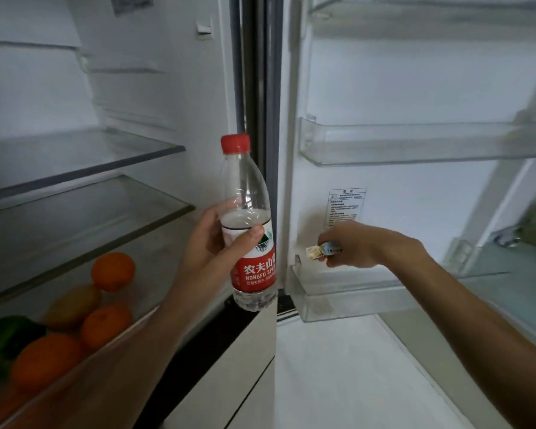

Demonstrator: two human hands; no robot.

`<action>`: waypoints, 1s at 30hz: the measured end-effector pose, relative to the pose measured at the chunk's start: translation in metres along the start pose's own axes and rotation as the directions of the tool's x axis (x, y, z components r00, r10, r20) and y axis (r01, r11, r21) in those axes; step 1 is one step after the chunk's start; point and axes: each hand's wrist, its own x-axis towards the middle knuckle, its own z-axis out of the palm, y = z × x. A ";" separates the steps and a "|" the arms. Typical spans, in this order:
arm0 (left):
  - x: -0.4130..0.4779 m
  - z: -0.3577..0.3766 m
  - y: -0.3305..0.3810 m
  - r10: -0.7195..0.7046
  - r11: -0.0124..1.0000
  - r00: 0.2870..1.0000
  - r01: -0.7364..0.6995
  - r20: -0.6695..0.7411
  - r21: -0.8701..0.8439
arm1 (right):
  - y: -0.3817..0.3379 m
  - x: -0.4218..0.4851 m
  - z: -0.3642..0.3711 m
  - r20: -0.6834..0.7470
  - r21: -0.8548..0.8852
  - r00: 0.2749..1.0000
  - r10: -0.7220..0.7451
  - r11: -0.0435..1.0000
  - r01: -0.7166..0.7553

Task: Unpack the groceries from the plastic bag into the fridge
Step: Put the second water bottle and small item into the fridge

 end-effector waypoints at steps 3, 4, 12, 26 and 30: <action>-0.001 0.007 -0.003 -0.024 1.000 0.999 0.025 0.039 -0.014 | 0.013 0.005 0.022 -0.002 0.050 0.999 0.052 0.997 -0.052; -0.001 0.008 -0.003 -0.028 0.999 0.999 0.028 0.045 -0.016 | 0.014 0.006 0.028 -0.008 0.065 0.997 0.071 0.995 -0.070; -0.005 -0.004 0.008 -0.034 0.999 0.998 0.034 0.046 -0.002 | 0.011 0.001 0.033 -0.007 0.131 0.994 0.110 0.985 -0.108; -0.001 -0.096 0.129 0.288 0.951 0.856 -0.206 -0.428 0.230 | -0.218 0.021 -0.070 -0.532 0.505 0.744 -0.404 0.554 0.662; 0.010 -0.147 0.170 0.370 0.895 0.785 -0.158 -0.496 0.417 | -0.275 0.060 -0.086 -0.579 0.578 0.710 -0.401 0.412 0.704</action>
